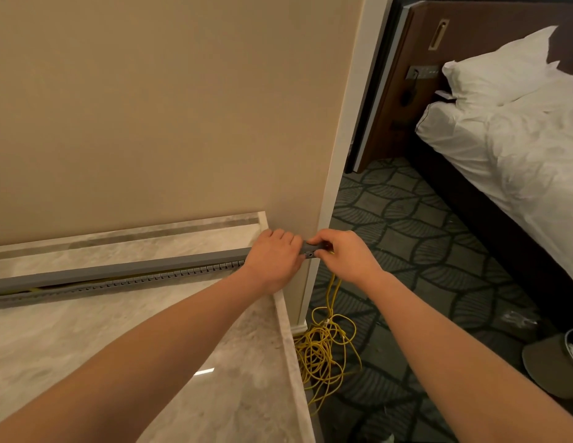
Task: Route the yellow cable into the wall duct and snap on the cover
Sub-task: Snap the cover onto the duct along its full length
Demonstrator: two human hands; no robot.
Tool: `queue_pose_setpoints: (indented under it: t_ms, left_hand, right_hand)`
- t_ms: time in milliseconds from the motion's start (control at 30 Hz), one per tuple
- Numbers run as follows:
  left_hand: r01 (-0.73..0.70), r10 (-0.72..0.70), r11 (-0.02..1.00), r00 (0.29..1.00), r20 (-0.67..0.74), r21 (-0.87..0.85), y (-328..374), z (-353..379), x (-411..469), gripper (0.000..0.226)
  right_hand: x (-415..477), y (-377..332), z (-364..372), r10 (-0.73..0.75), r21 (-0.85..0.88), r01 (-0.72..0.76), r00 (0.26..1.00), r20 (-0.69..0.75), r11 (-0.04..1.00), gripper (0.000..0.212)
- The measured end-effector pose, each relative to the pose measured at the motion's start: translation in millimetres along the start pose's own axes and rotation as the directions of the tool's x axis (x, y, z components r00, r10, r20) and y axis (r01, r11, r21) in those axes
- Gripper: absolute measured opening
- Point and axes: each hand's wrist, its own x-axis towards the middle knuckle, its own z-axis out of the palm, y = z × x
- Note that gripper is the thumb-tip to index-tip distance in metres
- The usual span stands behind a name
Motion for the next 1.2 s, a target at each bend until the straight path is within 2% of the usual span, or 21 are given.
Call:
queue_pose_setpoints:
  t_ms: [233,433,533,633,700,800,867,900,967,1000,1033,1100,1167,1200]
  left_hand:
    - [-0.009,0.009,1.0,1.0,-0.028,-0.02,1,8,3,0.03]
    - [0.046,-0.049,0.997,0.998,-0.035,-0.065,4,11,2,0.029]
    - [0.051,-0.052,0.998,0.997,-0.054,-0.03,8,11,-1,0.032]
    - [0.061,-0.06,0.998,0.996,-0.065,0.01,10,10,-1,0.025]
    - [0.079,-0.079,0.997,0.996,-0.048,-0.001,10,9,0,0.024]
    - [0.101,-0.102,0.994,0.994,-0.026,-0.038,12,7,-3,0.025]
    - [0.117,-0.106,0.98,0.991,0.079,-0.159,5,1,2,0.027]
    - [0.152,-0.102,0.954,0.975,0.195,-0.257,-2,-5,8,0.028]
    - [0.248,-0.061,0.899,0.887,0.458,-0.361,-15,-17,24,0.029]
    - [0.234,-0.042,0.917,0.863,0.504,-0.324,-18,-20,29,0.028]
    - [0.194,-0.045,0.949,0.864,0.502,-0.249,-16,-19,31,0.026]
    - [0.132,-0.083,0.986,0.92,0.383,-0.104,-8,-13,30,0.018]
    - [0.124,-0.111,0.992,0.958,0.263,-0.034,-1,-5,26,0.008]
    - [0.121,-0.114,0.993,0.97,0.216,-0.017,-1,0,25,0.009]
  right_hand:
    - [-8,1,13,-0.066,-0.081,0.06,0.994,-0.083,0.995,0.016]
    - [-3,-4,10,-0.128,-0.326,0.125,0.992,0.012,0.937,0.025]
    - [18,-19,10,-0.035,-0.473,0.093,0.991,0.129,0.876,0.031]
    - [41,-32,14,0.119,-0.525,0.042,0.956,0.268,0.85,0.011]
    - [48,-31,16,0.148,-0.54,0.038,0.944,0.296,0.841,0.014]
    - [47,-23,22,0.111,-0.557,0.056,0.959,0.262,0.829,0.011]
    - [47,-20,24,0.087,-0.576,0.078,0.963,0.254,0.814,0.005]
    - [47,-19,25,0.082,-0.579,0.086,0.963,0.258,0.811,0.003]
    - [48,-18,26,0.081,-0.576,0.087,0.962,0.261,0.813,0.01]
    - [47,-18,27,0.081,-0.576,0.085,0.963,0.257,0.813,0.011]
    - [47,-18,28,0.082,-0.576,0.082,0.964,0.253,0.813,0.012]
    - [47,-19,29,0.097,-0.583,0.069,0.963,0.25,0.81,0.012]
    - [47,-20,29,0.107,-0.592,0.064,0.962,0.249,0.804,0.011]
    - [47,-21,29,0.109,-0.595,0.063,0.962,0.249,0.801,0.01]
